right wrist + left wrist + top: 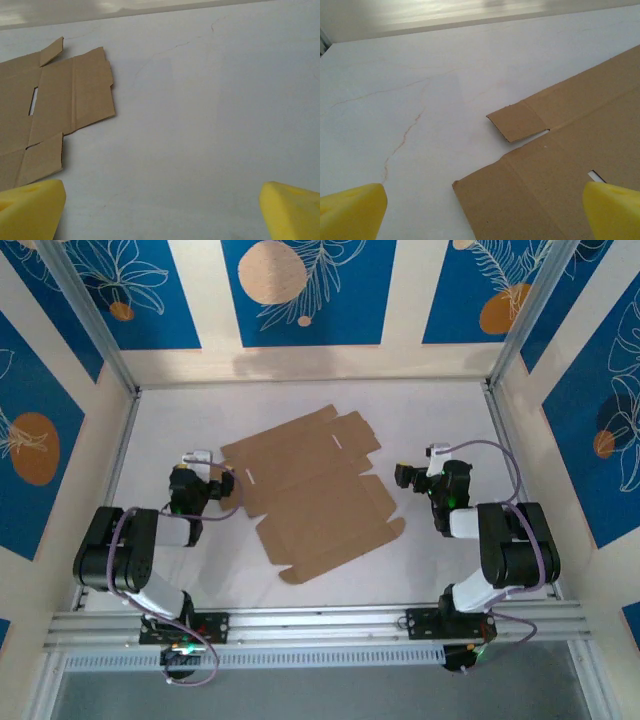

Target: Fold the paper box

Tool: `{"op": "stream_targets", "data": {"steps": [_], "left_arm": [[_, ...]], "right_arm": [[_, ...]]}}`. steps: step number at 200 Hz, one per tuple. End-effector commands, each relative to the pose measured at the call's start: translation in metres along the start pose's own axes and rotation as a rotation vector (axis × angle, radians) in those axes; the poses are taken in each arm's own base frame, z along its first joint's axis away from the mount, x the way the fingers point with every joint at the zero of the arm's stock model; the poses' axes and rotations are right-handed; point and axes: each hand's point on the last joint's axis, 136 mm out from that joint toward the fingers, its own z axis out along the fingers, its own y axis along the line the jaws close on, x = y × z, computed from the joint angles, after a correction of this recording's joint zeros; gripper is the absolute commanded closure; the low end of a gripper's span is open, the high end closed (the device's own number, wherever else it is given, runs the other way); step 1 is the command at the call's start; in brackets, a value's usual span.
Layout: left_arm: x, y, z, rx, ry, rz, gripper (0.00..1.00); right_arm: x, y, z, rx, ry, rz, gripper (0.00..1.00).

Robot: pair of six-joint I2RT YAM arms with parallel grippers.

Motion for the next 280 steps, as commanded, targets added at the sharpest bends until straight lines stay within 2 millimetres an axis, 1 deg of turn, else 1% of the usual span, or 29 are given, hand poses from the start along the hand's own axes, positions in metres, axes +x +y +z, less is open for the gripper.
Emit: {"op": "stream_targets", "data": {"steps": [1,195,215,254,268,280], "left_arm": [[-0.004,-0.002,-0.001,0.017,-0.020,0.014,0.00],[-0.005,-0.004,-0.003,-0.022,-0.031,0.040,0.00],[-0.005,-0.003,-0.003,-0.021,-0.032,0.040,0.00],[-0.005,-0.002,-0.003,-0.019,-0.028,0.037,0.00],[-0.012,-0.003,-0.007,-0.020,-0.048,0.047,0.00],[-0.024,-0.001,-0.016,-0.031,-0.059,0.048,0.00]], "right_arm": [[-0.012,0.003,-0.001,-0.018,-0.032,-0.020,0.01],[-0.012,0.003,-0.001,-0.032,-0.030,-0.012,0.01],[-0.012,0.007,-0.003,-0.074,-0.030,-0.011,0.01],[-0.013,0.006,-0.004,-0.092,-0.038,0.001,0.01],[-0.013,0.007,-0.005,-0.093,-0.039,0.001,0.01],[-0.027,0.009,-0.010,-0.100,-0.053,0.008,0.01]]}}
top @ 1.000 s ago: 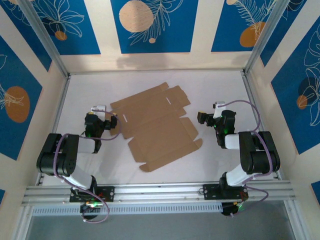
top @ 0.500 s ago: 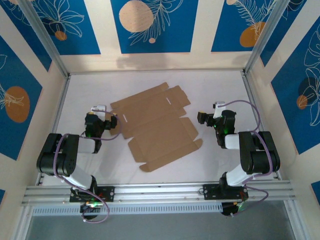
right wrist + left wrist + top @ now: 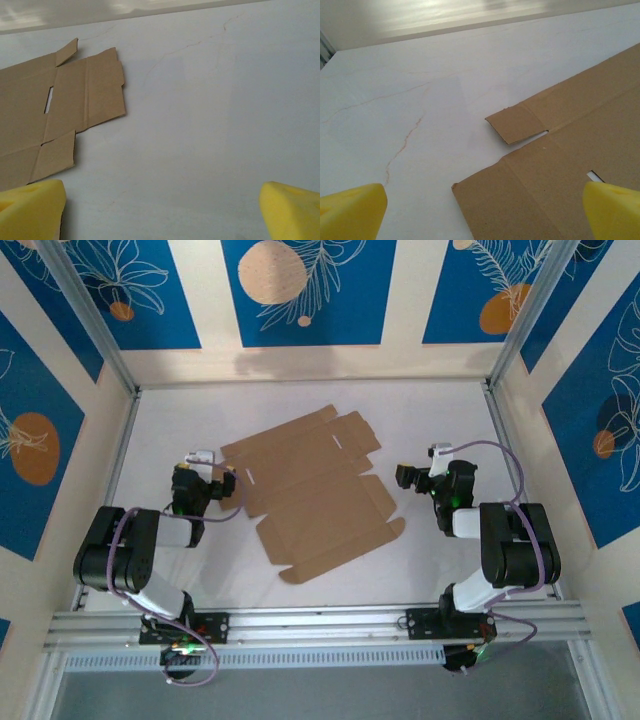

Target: Fold the paper box

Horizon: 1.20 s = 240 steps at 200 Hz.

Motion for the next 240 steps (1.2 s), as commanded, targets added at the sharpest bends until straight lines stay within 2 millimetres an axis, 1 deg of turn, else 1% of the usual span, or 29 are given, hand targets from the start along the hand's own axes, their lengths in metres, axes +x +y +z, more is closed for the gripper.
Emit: {"op": "stream_targets", "data": {"steps": [1,6,18,33,37,40,43,57,64,74,80,86,89,96,101,102,111,116,121,135,140,146,157,163,176,192,209,214,240], "left_arm": [[-0.023,0.004,-0.014,-0.026,-0.048,0.015,0.00],[-0.030,0.008,-0.020,-0.053,-0.056,0.014,0.00],[-0.054,0.019,-0.039,-0.131,-0.106,-0.001,0.00],[-0.102,0.025,-0.070,-0.171,-0.238,-0.063,0.00],[-0.115,0.024,-0.077,-0.163,-0.263,-0.084,0.00],[-0.119,0.023,-0.080,-0.155,-0.263,-0.103,0.00],[-0.131,0.021,-0.086,-0.141,-0.286,-0.127,0.00],[-0.156,0.004,-0.101,-0.054,-0.275,-0.210,0.00],[-0.166,-0.014,-0.108,0.044,-0.247,-0.222,0.00],[-0.183,-0.046,-0.121,0.197,-0.215,-0.172,0.00],[-0.180,-0.063,-0.128,0.247,-0.147,-0.116,0.00],[-0.183,-0.072,-0.135,0.252,-0.095,-0.074,0.00],[-0.184,-0.072,-0.138,0.229,-0.073,-0.058,0.00],[-0.183,-0.069,-0.142,0.169,-0.005,-0.043,0.00],[-0.182,-0.068,-0.145,0.157,0.048,-0.044,0.00],[-0.179,-0.069,-0.145,0.158,0.065,-0.042,0.00],[-0.182,-0.070,-0.151,0.175,0.135,-0.033,0.00],[-0.182,-0.069,-0.153,0.175,0.166,-0.026,0.00],[-0.181,-0.063,-0.154,0.138,0.192,-0.057,0.00],[-0.177,-0.038,-0.151,-0.021,0.188,-0.219,0.00],[-0.177,-0.038,-0.150,-0.011,0.179,-0.261,0.00],[-0.176,-0.045,-0.148,0.050,0.179,-0.294,0.00],[-0.175,-0.059,-0.140,0.151,0.221,-0.371,0.00],[-0.171,-0.062,-0.134,0.166,0.260,-0.400,0.00],[-0.160,-0.069,-0.116,0.185,0.338,-0.431,0.00],[-0.143,-0.061,-0.090,0.147,0.380,-0.481,0.00],[-0.131,-0.054,-0.063,0.166,0.412,-0.574,0.00],[-0.124,-0.053,-0.052,0.174,0.436,-0.593,0.00],[-0.110,-0.059,-0.013,0.264,0.508,-0.645,0.00]], "right_arm": [[-0.027,0.008,-0.008,-0.034,-0.049,-0.010,0.01],[-0.032,0.010,-0.012,-0.021,-0.019,-0.008,0.01],[-0.061,0.015,-0.025,0.050,-0.005,-0.002,0.01],[-0.095,0.044,-0.043,0.017,-0.036,-0.056,0.01],[-0.106,0.052,-0.048,0.016,-0.054,-0.074,0.01],[-0.113,0.059,-0.053,0.008,-0.064,-0.089,0.01],[-0.119,0.065,-0.057,0.007,-0.076,-0.103,0.01],[-0.146,0.104,-0.078,-0.061,-0.118,-0.182,0.01],[-0.154,0.123,-0.088,-0.096,-0.118,-0.219,0.01],[-0.170,0.150,-0.104,-0.151,-0.120,-0.265,0.01],[-0.178,0.160,-0.113,-0.161,-0.109,-0.274,0.01],[-0.184,0.165,-0.120,-0.158,-0.089,-0.266,0.01],[-0.192,0.168,-0.126,-0.159,-0.089,-0.252,0.01],[-0.203,0.169,-0.135,-0.155,-0.063,-0.217,0.01],[-0.206,0.165,-0.138,-0.130,-0.032,-0.184,0.01],[-0.210,0.165,-0.140,-0.126,-0.038,-0.174,0.01],[-0.218,0.155,-0.149,-0.068,0.019,-0.047,0.01],[-0.214,0.146,-0.154,-0.028,0.078,0.043,0.01],[-0.210,0.141,-0.160,-0.009,0.129,0.122,0.01],[-0.213,0.164,-0.168,-0.224,0.171,0.229,0.01],[-0.213,0.169,-0.168,-0.288,0.164,0.260,0.01],[-0.212,0.177,-0.167,-0.356,0.160,0.296,0.01],[-0.207,0.186,-0.158,-0.425,0.195,0.354,0.01],[-0.202,0.193,-0.154,-0.451,0.234,0.363,0.01],[-0.181,0.214,-0.139,-0.504,0.306,0.314,0.01],[-0.153,0.229,-0.118,-0.486,0.380,0.263,0.00],[-0.120,0.246,-0.101,-0.515,0.482,0.138,0.16],[-0.110,0.246,-0.095,-0.508,0.529,0.140,0.20],[-0.060,0.252,-0.060,-0.499,0.726,0.194,0.38]]}}
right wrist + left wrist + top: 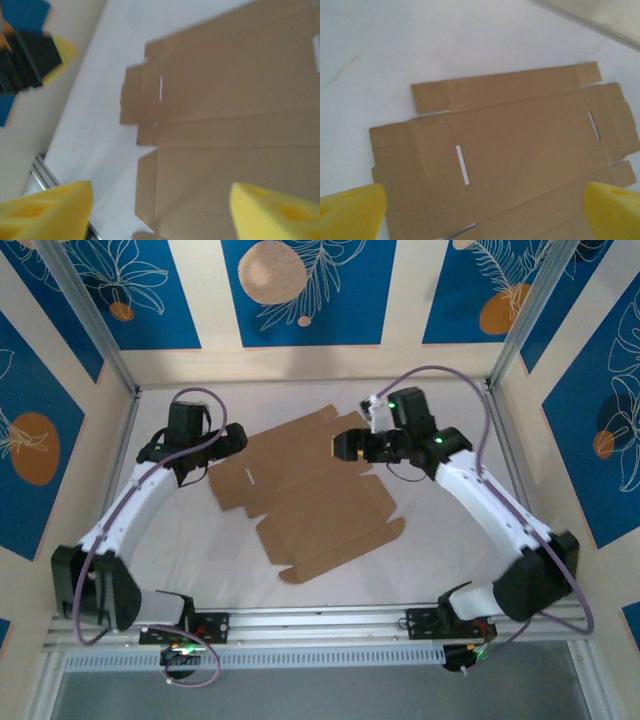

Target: Fold the paper box

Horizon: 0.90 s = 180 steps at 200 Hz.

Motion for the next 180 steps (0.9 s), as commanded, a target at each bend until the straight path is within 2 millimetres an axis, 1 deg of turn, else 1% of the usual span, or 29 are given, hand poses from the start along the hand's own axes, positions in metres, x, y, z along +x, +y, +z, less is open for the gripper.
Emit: {"op": "stream_targets", "data": {"steps": [1,12,16,22,27,39,48,58,75,83,101,112,125,141,160,180], "left_arm": [[-0.009,-0.018,0.025,0.164,0.064,-0.062,0.00],[-0.011,-0.017,0.038,0.189,0.082,-0.068,0.00],[-0.011,-0.017,0.044,0.198,0.091,-0.066,0.00],[-0.011,-0.016,0.049,0.203,0.102,-0.061,0.00],[-0.012,-0.014,0.053,0.194,0.108,-0.059,0.00],[-0.012,-0.011,0.063,0.183,0.135,-0.055,0.00],[-0.013,-0.010,0.067,0.179,0.154,-0.048,0.00],[-0.015,-0.007,0.072,0.160,0.170,-0.037,0.00],[-0.016,-0.003,0.076,0.134,0.184,-0.020,0.00],[-0.016,0.000,0.078,0.115,0.189,-0.009,0.00],[-0.016,0.005,0.079,0.084,0.197,0.019,0.00],[-0.016,0.009,0.080,0.054,0.204,0.029,0.00],[-0.017,0.012,0.081,0.036,0.213,0.042,0.00],[-0.015,0.015,0.085,0.017,0.235,0.050,0.00],[-0.013,0.019,0.090,0.002,0.246,0.045,0.00],[-0.011,0.014,0.097,0.061,0.261,0.026,0.03]], "right_arm": [[0.023,-0.010,0.031,-0.020,0.154,0.048,0.39],[0.032,-0.016,0.053,-0.005,0.217,0.051,0.50],[0.036,-0.015,0.062,-0.007,0.242,0.044,0.53],[0.041,-0.016,0.074,0.001,0.278,0.034,0.60],[0.044,-0.021,0.084,0.030,0.297,0.030,0.66],[0.053,-0.032,0.106,0.092,0.343,0.037,0.84],[0.058,-0.036,0.121,0.113,0.375,0.057,0.91],[0.065,-0.048,0.135,0.166,0.415,0.102,1.00],[0.079,-0.061,0.152,0.212,0.473,0.137,1.00],[0.082,-0.066,0.157,0.237,0.482,0.135,1.00],[0.090,-0.075,0.165,0.266,0.512,0.135,1.00],[0.094,-0.084,0.168,0.309,0.536,0.143,1.00],[0.098,-0.097,0.168,0.373,0.552,0.153,1.00],[0.104,-0.109,0.165,0.407,0.561,0.189,1.00],[0.106,-0.120,0.158,0.402,0.548,0.262,1.00],[0.107,-0.128,0.151,0.389,0.539,0.308,1.00]]}}
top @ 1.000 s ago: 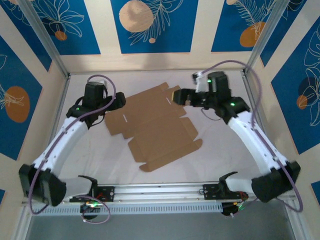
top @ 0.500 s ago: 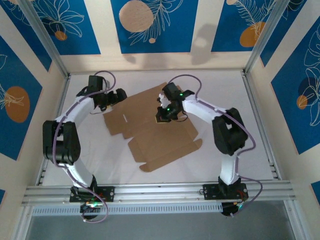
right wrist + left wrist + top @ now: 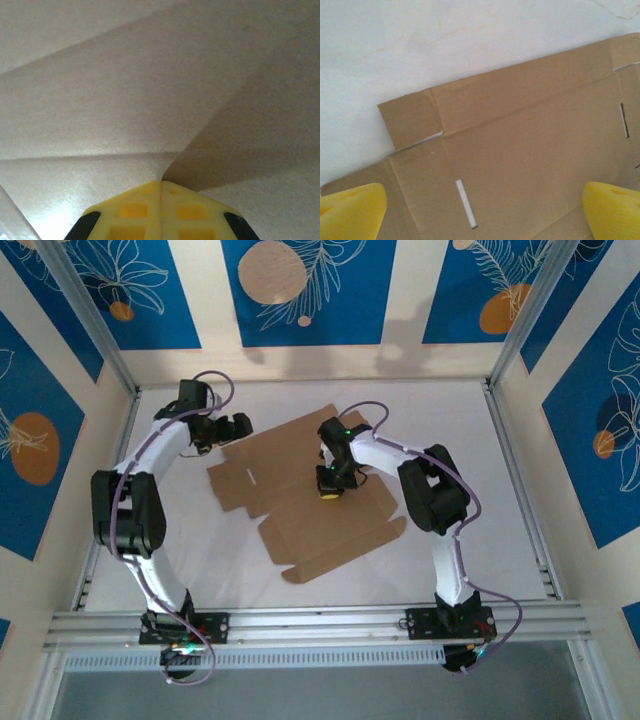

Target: Fold the paper box

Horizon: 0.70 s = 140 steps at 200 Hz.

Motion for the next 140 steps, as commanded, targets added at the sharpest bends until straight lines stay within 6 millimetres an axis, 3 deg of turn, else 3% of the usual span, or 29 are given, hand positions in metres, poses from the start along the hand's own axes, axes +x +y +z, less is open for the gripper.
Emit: {"op": "stream_targets", "data": {"steps": [1,18,49,93,140], "left_arm": [[0.001,0.005,0.007,0.023,0.034,-0.003,0.03],[0.001,-0.002,0.015,0.079,0.053,0.003,0.05],[0.006,-0.019,0.039,0.212,0.149,-0.010,0.21],[0.009,0.009,0.061,0.210,0.157,-0.088,0.23],[-0.004,0.026,0.047,0.171,0.038,-0.097,0.20]], "right_arm": [[0.010,-0.022,-0.007,0.008,0.025,0.094,1.00],[0.014,-0.031,-0.006,0.006,0.050,0.110,1.00],[0.019,-0.039,-0.007,-0.027,0.079,0.132,1.00],[0.020,-0.037,-0.011,-0.044,0.074,0.124,1.00],[0.019,-0.034,-0.014,-0.056,0.069,0.114,1.00]]}}
